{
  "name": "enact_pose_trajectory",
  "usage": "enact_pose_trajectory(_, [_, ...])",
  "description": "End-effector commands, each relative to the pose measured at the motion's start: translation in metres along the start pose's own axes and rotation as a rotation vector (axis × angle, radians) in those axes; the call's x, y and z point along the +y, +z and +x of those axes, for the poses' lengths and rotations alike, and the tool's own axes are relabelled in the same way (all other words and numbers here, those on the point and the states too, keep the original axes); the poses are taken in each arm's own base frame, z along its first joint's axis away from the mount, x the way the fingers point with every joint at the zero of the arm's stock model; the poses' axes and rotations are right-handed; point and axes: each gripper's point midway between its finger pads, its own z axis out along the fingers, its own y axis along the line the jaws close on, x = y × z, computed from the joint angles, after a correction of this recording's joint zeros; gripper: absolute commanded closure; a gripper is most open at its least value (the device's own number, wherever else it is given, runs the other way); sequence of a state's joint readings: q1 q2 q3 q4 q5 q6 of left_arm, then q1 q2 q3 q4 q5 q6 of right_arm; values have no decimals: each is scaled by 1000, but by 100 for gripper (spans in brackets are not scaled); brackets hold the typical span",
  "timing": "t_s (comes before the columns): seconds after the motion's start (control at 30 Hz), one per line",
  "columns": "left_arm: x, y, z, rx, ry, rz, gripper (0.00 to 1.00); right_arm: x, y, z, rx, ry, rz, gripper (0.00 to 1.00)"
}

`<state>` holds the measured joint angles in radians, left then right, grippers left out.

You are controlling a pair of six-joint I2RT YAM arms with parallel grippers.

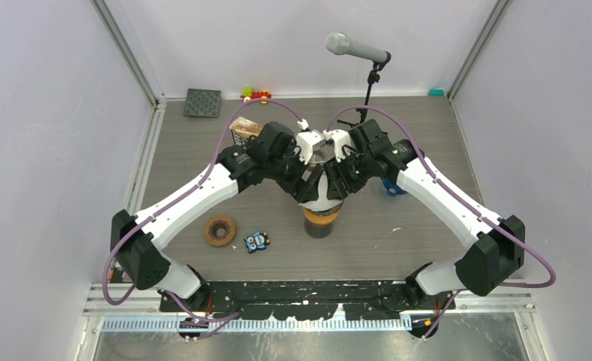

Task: Place the coffee filter in the dripper
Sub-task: Place the coffee filter in the coffee dripper.

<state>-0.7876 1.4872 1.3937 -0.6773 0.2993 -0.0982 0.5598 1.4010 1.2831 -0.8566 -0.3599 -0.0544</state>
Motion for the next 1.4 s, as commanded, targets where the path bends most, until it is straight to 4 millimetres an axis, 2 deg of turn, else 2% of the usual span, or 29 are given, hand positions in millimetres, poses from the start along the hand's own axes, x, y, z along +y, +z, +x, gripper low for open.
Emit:
enact_pose_trajectory(0.0, [-9,-27,-24,-78,86,5,17,4,-14,-16,-58,-37,-4,46])
enact_pose_trajectory(0.23, [-10,-50,-32,-124,253,-6,13,4,-12,-14,-45,-36,-8,46])
enact_pose_trajectory(0.43, [-17,-88,-39,-168,481,11,13,2,-9,-13,-31,-37,-9,46])
enact_pose_trajectory(0.53, [-31,-103,-29,-146,654,99,13,1,-8,-13,-26,-39,-11,46])
enact_pose_trajectory(0.7, [-52,-119,4,-66,950,301,13,2,-7,-13,-17,-36,-20,46])
enact_pose_trajectory(0.83, [-55,-114,9,-37,1118,371,13,3,-5,-12,-6,-34,-29,46])
enact_pose_trajectory(1.0, [-55,-93,7,-6,1271,430,16,3,-4,-12,-1,-30,-33,46])
enact_pose_trajectory(1.23, [-65,-63,10,55,1364,484,22,3,-3,-12,7,-26,-39,46])
enact_pose_trajectory(1.37, [-60,-46,19,127,1397,479,27,4,-1,-11,12,-25,-47,46])
